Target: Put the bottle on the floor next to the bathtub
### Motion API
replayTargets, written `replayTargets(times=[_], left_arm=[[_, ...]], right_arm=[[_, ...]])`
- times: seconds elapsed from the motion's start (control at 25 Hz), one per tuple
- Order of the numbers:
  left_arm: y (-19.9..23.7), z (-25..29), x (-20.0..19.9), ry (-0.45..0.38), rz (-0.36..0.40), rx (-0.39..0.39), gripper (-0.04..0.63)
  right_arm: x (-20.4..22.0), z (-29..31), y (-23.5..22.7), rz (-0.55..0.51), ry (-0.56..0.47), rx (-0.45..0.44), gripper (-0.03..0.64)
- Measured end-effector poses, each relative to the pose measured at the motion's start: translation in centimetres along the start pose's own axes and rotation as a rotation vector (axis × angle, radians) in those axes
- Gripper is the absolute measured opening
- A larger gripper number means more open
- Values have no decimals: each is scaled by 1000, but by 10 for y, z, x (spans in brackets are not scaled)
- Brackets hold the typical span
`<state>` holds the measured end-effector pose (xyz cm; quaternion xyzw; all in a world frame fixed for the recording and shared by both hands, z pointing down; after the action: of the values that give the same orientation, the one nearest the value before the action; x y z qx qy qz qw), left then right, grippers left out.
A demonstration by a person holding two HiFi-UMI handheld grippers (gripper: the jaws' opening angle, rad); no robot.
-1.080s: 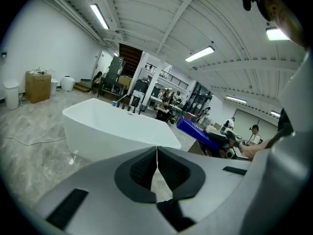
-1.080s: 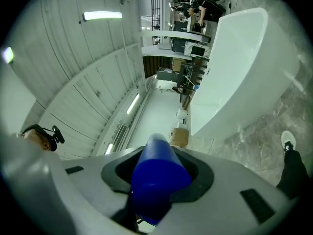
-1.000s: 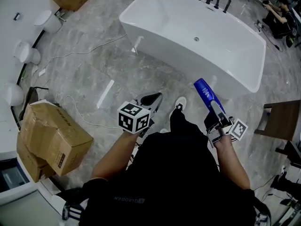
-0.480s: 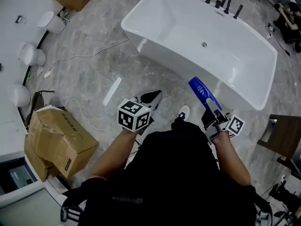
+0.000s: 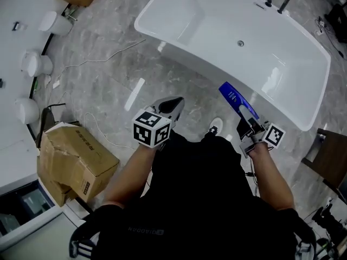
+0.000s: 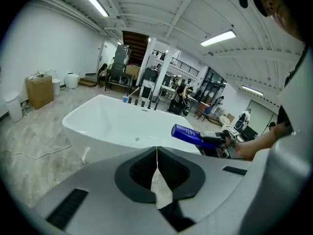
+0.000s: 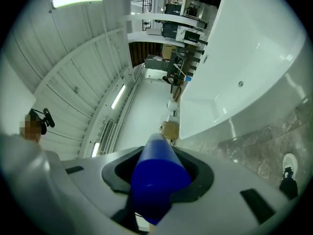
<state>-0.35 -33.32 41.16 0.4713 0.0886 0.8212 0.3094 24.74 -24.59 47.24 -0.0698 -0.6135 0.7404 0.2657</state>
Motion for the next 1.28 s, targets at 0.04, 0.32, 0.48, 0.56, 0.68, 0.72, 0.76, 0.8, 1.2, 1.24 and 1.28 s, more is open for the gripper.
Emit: replayTargets(times=[0.04,0.32,0.48,0.56,0.68,0.72,0.76,0.8,1.2,1.24,1.28], left_arm=[[5,3,0,11,-3,6,17],[62,24,6,98,4,81,17],[107,41,26,181,47,123,17],[134,49,45,217,47,128,17],[172,66,80,262,13,132,17],[183,74,92,277,7,138,17],[192,83,103,296,6,145,17],[198,91,114,317,8,154,17],[274,150,226,539,40,168,17],[279,155,237,548,29,171,17],[282,160,248,558,19,175,17]], right_arm=[[1,4,-3,1,0,13,170],[24,41,-39,-100,49,230,170],[51,71,-94,-196,134,479,170],[66,88,-126,-282,195,589,170],[84,120,-178,-334,263,707,170],[87,132,-197,-347,281,739,170],[90,144,-216,-365,302,771,170],[94,155,-234,-388,326,805,170],[140,248,-400,-735,652,1007,170],[144,257,-413,-776,680,1009,170],[147,266,-426,-818,708,1010,170]])
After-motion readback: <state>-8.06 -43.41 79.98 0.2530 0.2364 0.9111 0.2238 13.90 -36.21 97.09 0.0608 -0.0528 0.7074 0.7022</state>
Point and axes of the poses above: the fingertips, and each gripper's own axes: z forward along the fingers, y to its left, x out of its underside, the point moved 4 cm from there along -z, backward along the fingers, and after that the axes turned 11 degrees about x, right-handed, at the moved point
